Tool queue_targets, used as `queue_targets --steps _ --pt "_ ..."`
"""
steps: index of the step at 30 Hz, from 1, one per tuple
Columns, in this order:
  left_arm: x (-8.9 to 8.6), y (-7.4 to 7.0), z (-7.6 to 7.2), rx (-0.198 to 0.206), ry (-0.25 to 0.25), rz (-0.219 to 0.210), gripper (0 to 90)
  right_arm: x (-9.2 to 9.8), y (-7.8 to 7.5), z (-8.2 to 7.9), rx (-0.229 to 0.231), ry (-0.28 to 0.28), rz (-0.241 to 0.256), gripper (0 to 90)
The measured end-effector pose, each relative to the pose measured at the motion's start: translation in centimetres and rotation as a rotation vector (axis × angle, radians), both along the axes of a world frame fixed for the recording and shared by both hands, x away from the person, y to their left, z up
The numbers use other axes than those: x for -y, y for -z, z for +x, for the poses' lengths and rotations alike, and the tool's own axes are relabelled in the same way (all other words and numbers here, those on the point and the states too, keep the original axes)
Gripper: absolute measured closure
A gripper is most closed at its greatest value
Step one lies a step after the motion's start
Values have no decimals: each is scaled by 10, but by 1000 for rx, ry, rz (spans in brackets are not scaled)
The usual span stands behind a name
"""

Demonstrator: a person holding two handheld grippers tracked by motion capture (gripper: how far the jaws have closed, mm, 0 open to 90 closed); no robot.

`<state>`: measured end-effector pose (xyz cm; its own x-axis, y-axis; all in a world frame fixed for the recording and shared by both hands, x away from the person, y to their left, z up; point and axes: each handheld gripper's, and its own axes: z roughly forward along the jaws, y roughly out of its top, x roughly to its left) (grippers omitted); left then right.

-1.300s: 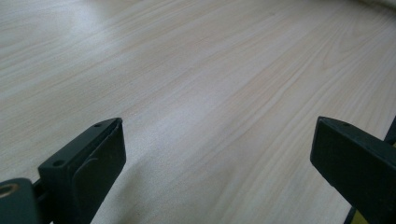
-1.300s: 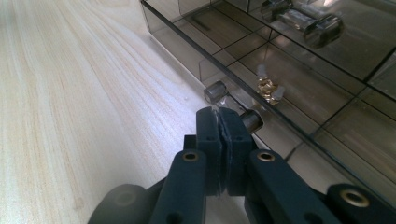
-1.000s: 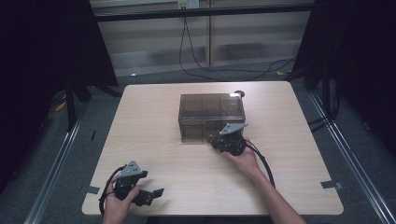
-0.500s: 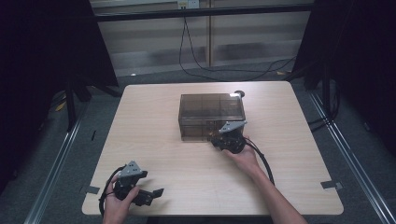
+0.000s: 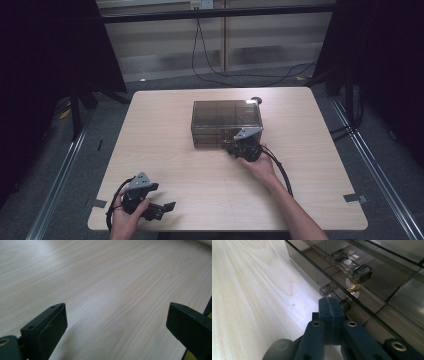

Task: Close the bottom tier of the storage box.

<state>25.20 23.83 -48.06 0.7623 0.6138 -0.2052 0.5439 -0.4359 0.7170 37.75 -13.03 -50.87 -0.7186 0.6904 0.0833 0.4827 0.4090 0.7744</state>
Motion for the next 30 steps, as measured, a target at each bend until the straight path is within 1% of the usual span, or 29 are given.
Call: queue_targets --steps 4,8,13,14,19,21,23,28,30 --pt "-1 0 2 3 -6 6 35 0 0 1 -1 4 2 900" --pt "-1 1 1 -4 -9 0 35 1 0 3 0 17 -3 900" --pt "-2 0 1 3 -7 3 35 2 1 5 6 32 0 900" --pt "-2 1 1 -2 -9 2 35 2 1 5 7 34 -2 900" --pt "-1 1 2 -1 -6 8 35 2 1 6 10 37 -2 900" --pt "-1 1 1 -6 -2 1 35 3 1 6 10 40 3 900" --pt "-1 1 1 1 -2 3 35 3 0 6 11 44 -2 900" --pt "-1 0 0 0 0 1 35 4 -1 5 9 46 -7 900" --pt "-1 0 0 1 -6 4 35 6 -2 4 7 50 -7 869"
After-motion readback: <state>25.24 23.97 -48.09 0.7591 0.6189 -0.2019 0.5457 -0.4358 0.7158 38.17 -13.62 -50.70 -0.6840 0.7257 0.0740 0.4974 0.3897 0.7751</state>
